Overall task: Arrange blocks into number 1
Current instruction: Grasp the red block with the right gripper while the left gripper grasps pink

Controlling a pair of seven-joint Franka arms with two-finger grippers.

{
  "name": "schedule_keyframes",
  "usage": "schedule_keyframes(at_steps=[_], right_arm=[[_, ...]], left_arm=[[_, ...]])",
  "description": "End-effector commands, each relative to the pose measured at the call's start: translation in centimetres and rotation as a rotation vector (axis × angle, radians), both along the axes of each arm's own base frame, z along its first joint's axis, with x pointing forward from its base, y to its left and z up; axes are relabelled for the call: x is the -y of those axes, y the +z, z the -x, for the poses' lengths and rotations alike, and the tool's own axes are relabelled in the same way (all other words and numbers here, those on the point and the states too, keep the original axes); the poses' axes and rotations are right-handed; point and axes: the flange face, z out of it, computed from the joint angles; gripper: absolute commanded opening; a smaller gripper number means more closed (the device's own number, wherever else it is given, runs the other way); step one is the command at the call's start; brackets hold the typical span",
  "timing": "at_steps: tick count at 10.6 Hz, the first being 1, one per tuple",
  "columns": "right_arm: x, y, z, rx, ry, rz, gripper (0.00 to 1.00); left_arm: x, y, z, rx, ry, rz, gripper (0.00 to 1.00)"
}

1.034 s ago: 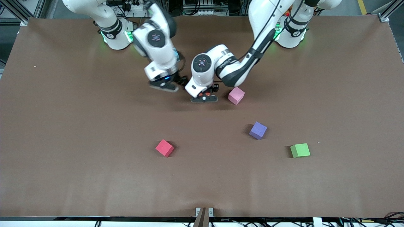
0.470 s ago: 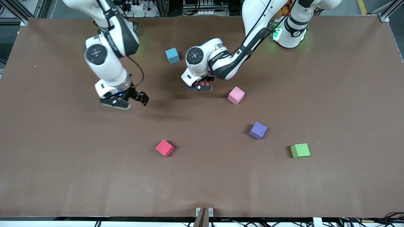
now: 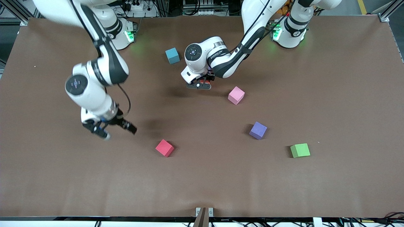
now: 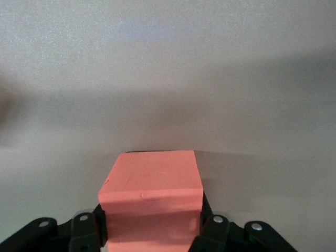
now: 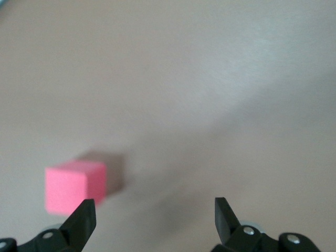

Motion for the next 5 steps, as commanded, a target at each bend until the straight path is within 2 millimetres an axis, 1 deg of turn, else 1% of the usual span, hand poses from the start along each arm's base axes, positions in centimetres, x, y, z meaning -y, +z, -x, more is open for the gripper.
schedule_keyframes(at_steps=[1,2,3,4,5], right_arm=[[-1.0,-1.0,-6.0,0.016,-0.104,-0.024,1.00],[-2.0,-1.5,-7.0,0.031,-0.096,-0.023,1.00],[-3.0,-2.2,-7.7,0.045,-0.085,-0.018,1.00],[-4.3,-3.2,-7.9,0.048,-0.072,-0.018,1.00],[-5.6,-4.0,-8.0,0.050,-0.072,-0.040,1.00]], left_arm=[[-0.5,0.6,0.0,0.017,-0.006,-0.010,1.00],[-0.4,1.3,-0.3,0.027,0.001,-0.003,1.00],[-0.7,2.9,-1.3,0.048,0.016,0.012,1.00],[-1.0,4.8,-2.5,0.073,0.034,0.031,1.00],[-2.0,6.9,-4.3,0.101,0.067,0.052,1.00]])
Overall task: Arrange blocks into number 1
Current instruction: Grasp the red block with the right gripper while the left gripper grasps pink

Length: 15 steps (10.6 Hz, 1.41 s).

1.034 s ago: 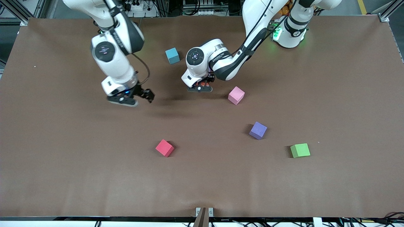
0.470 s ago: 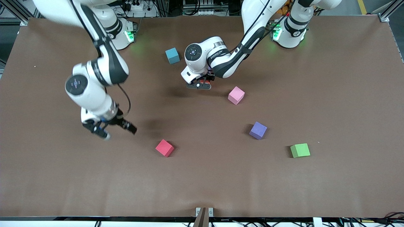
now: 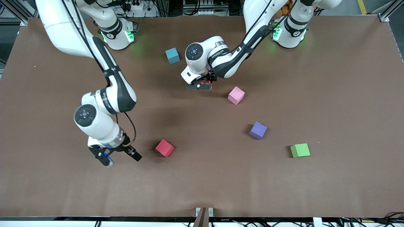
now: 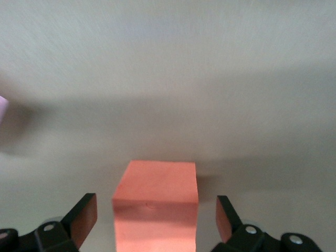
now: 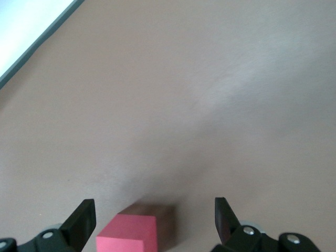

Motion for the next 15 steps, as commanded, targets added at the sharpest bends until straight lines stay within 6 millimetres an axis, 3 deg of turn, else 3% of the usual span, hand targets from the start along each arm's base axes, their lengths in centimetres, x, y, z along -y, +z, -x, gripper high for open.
schedule_keyframes(at_steps=[1,2,4,5,7,8,9,10,12,15], right_arm=[[-4.0,-2.2,-0.6,-0.001,0.000,-0.027,1.00],[-5.7,-4.1,0.1,-0.021,0.013,-0.026,1.00],[-8.3,-5.8,1.3,-0.046,0.003,-0.032,1.00],[-9.0,-6.7,1.7,-0.054,0.003,-0.034,1.00],[-10.0,-8.5,2.1,-0.042,0.017,-0.036,1.00],[-10.7,-9.5,2.6,-0.053,0.029,-0.030,0.95],[-10.8,-9.6,2.9,-0.056,0.039,-0.026,0.71],[-10.8,-9.4,2.9,-0.055,0.051,-0.024,0.57],[-13.4,-8.6,5.7,-0.062,0.178,0.020,0.54],[-13.9,-5.7,10.6,-0.071,0.326,0.047,0.51]], left_arm=[[-3.0,5.3,-4.1,0.079,0.059,0.026,1.00],[-4.6,6.2,-6.0,0.090,0.068,0.029,1.00],[-8.8,6.9,-10.0,0.091,-0.089,0.040,1.00],[-10.8,6.7,-11.3,0.081,-0.176,0.042,1.00],[-13.1,6.3,-11.9,0.068,-0.318,0.040,1.00],[-14.0,5.6,-11.6,0.067,-0.411,0.013,1.00],[-14.5,4.5,-11.1,0.059,-0.441,-0.005,1.00],[-14.8,3.3,-10.0,0.051,-0.452,-0.005,1.00],[-15.6,1.3,-7.3,0.065,-0.476,0.019,1.00],[-16.0,0.7,-6.7,0.078,-0.519,-0.005,1.00]])
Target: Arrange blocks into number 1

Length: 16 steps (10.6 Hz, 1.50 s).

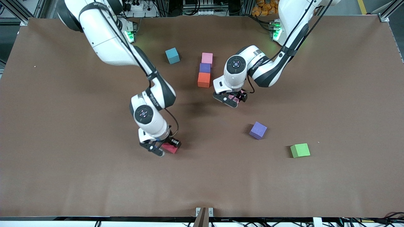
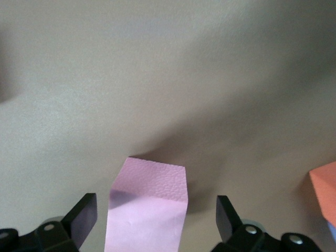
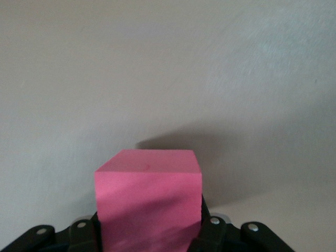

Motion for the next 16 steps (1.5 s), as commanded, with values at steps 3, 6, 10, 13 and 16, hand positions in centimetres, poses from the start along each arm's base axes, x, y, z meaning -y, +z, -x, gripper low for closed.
schedule_keyframes(at_steps=[3,6,10,13,16], right_arm=[[-0.2,4.9,8.2,0.029,0.214,0.093,0.51],[-5.3,5.1,15.8,0.024,0.360,0.129,0.53],[-9.4,4.7,23.4,0.040,0.302,0.085,0.53],[-10.4,1.6,25.6,0.036,0.258,0.051,0.53],[-12.3,0.5,26.3,0.036,0.276,0.041,0.53]], left_arm=[[-1.2,0.7,0.3,0.050,-0.074,-0.024,1.00],[-1.5,-0.5,1.1,0.054,-0.079,0.005,1.00],[-1.8,-1.6,1.8,0.057,-0.119,-0.016,0.96],[-1.9,-2.3,2.0,0.052,-0.125,-0.021,0.00],[-3.4,0.8,-0.6,0.111,-0.061,-0.004,0.00]])
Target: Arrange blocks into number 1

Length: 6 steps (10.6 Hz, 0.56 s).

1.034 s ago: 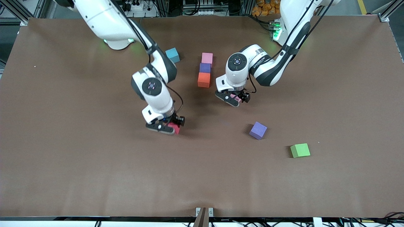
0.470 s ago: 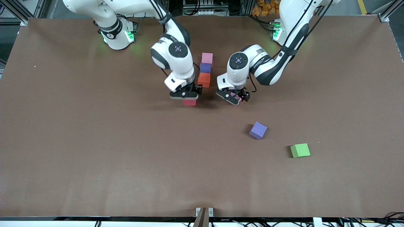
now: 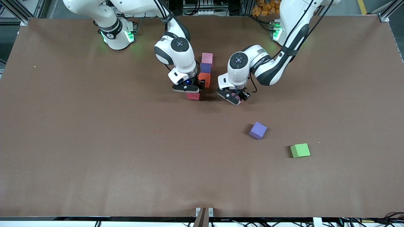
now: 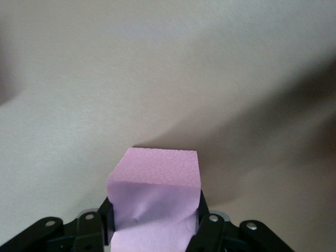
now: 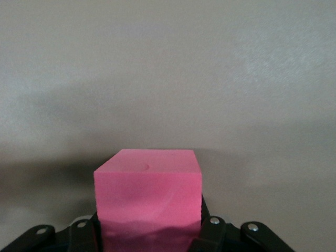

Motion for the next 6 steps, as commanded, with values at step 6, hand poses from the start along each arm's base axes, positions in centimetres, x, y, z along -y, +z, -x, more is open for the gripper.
schedule_keyframes(at_steps=[6], right_arm=[[-4.9,-1.7,2.7,0.009,0.056,-0.001,0.55]], left_arm=[[-2.5,5.4,-3.5,0.094,0.075,0.036,0.00]])
